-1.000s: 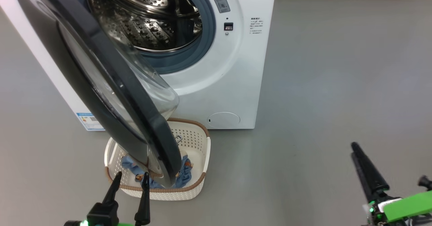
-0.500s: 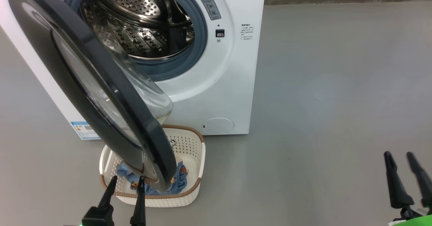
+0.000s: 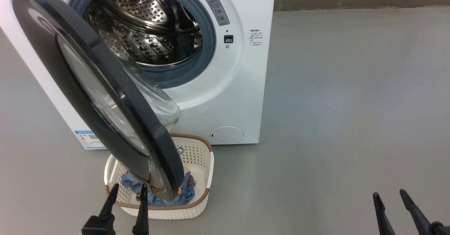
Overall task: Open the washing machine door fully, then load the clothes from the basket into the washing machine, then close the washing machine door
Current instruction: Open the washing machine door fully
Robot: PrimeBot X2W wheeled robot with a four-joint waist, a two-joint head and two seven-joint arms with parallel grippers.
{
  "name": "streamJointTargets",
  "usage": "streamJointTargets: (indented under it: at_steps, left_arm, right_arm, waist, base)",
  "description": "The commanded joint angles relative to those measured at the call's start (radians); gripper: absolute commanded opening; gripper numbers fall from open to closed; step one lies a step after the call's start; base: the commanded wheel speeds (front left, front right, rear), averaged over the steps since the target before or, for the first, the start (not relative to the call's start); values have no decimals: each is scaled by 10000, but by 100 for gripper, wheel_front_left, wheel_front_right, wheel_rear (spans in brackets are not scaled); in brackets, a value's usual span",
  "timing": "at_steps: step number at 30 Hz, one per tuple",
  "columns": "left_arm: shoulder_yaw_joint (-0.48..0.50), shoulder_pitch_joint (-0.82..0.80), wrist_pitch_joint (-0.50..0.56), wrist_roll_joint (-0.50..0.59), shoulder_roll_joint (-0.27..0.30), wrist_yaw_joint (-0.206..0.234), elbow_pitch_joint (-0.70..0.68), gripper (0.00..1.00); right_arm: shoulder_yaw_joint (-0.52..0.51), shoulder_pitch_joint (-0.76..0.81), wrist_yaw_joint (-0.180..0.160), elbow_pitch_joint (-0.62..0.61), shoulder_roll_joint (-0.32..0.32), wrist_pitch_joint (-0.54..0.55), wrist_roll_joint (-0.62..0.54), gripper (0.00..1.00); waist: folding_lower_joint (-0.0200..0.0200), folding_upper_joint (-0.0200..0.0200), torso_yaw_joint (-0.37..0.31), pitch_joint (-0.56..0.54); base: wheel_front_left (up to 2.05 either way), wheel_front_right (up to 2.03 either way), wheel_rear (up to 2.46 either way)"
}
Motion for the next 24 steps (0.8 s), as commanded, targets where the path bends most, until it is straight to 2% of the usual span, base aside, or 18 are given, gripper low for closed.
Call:
streamJointTargets:
  at_steps: [1,17,18,19,24]
  left_arm:
    - [373,-93,-82,120,143,-47,-134,100]
    - [478,-45,-82,103,143,-13,-111,100]
    - [482,-43,-82,111,143,0,-101,27]
    - [490,-42,-82,123,143,18,-91,0]
    - [489,-48,-82,150,143,69,-106,0]
  right_arm:
    - [245,-5,16,-196,-174,-88,-71,100]
    - [300,71,16,-5,-84,-89,-99,100]
    - [290,69,16,-11,-86,-89,-106,100]
    - [287,68,16,-11,-86,-89,-114,100]
    - [321,83,16,24,-120,-89,-135,100]
  waist:
    - [0,0,-5,-23]
    - [0,0,-139,-74]
    - [0,0,-144,-77]
    - [0,0,-156,-81]
    - [0,0,-192,-113]
  base:
    - [0,0,0]
    - [0,0,0]
    - [0,0,0]
    - [0,0,0]
    - [0,0,0]
